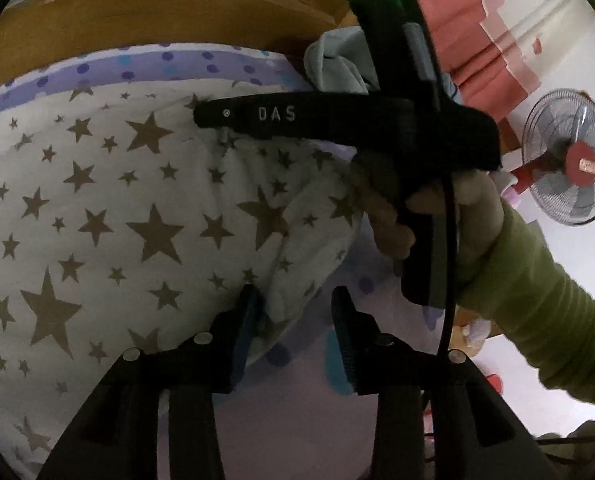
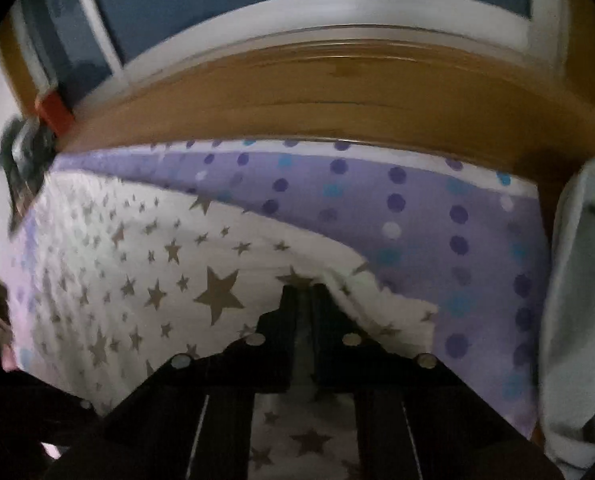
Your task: Fold clothes
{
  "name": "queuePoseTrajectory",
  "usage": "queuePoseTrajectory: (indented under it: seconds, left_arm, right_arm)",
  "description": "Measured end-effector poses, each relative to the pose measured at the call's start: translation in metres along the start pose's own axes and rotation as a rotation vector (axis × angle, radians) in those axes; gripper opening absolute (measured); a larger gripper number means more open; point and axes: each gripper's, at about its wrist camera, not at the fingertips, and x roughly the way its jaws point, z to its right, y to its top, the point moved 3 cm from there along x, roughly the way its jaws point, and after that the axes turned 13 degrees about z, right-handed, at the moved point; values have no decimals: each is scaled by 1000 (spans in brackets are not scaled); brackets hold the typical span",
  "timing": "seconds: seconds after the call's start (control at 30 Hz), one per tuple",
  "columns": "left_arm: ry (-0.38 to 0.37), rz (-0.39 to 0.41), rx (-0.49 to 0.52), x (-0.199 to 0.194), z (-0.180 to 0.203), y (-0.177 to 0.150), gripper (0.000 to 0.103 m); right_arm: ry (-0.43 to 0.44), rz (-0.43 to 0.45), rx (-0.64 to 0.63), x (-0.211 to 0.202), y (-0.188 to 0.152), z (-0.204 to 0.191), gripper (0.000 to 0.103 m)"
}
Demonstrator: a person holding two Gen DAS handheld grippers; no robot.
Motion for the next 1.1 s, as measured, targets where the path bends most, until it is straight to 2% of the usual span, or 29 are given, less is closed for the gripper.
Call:
queuePoseTrajectory:
  seconds: [0.17, 0.27, 0.33, 0.4, 0.43, 0.6, 0.77, 0.9, 1.1]
  left_arm:
    - [96, 7, 74, -18, 12, -8, 39]
    - [164, 23, 54, -41, 6, -13, 39]
    - [203, 33, 11, -60, -4, -17, 39]
    - [244, 56, -46, -84, -21, -26, 39]
    - [266, 70, -76, -96, -31, -30, 39]
    - [386, 118, -206, -147, -77, -48, 39]
    - [447, 177, -296, -193, -115, -72, 39]
    - [467, 197, -325, -234, -143, -92, 39]
    - [510, 231, -298, -310, -183, -121, 39]
  right_arm:
    - [22, 17, 60, -5, -2, 7, 4]
    - [13, 22, 80, -11, -4, 8, 17]
    - [-5, 23, 78, -18, -6, 7, 39]
    - [-40, 48, 70, -28, -8, 1, 52]
    - [-59, 64, 64, -33, -9, -3, 55]
    - [-115, 117, 43, -58, -17, -40, 56]
    - [-110, 113, 50, -61, -34, -93, 56]
    - [-96, 88, 50, -54, -48, -149, 56]
    - [-58, 79, 59, -43, -67, -252, 56]
